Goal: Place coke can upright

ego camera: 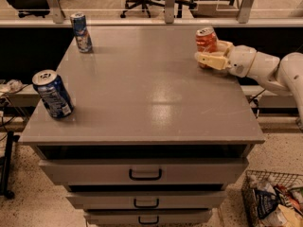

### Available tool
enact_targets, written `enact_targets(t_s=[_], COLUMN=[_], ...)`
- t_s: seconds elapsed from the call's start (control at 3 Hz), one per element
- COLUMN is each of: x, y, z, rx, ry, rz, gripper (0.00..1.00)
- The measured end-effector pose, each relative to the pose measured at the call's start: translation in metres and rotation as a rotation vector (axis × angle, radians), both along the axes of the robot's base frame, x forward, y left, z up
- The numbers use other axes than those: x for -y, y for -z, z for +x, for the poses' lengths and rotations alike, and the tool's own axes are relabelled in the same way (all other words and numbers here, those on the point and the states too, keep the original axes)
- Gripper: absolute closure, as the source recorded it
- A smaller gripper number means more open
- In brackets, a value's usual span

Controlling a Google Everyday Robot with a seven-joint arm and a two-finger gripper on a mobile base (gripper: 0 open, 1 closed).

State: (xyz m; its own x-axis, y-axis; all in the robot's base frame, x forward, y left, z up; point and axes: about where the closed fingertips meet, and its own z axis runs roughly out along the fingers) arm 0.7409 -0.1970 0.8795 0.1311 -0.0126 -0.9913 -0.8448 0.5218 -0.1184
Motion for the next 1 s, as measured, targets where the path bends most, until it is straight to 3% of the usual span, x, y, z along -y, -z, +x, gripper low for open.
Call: enact_targets(t_s=[0.33, 0.67, 1.0], x=[0.008, 0.016, 0.029], y=[0.011, 0.019, 0.012], z=[-0.006, -0.012, -0.016], rx=[-0.026, -0.048, -0.05], ry=[0.014, 0.03, 0.041], rz=[-0.005, -0.019, -0.083], gripper=[0.0, 0.0, 0.0])
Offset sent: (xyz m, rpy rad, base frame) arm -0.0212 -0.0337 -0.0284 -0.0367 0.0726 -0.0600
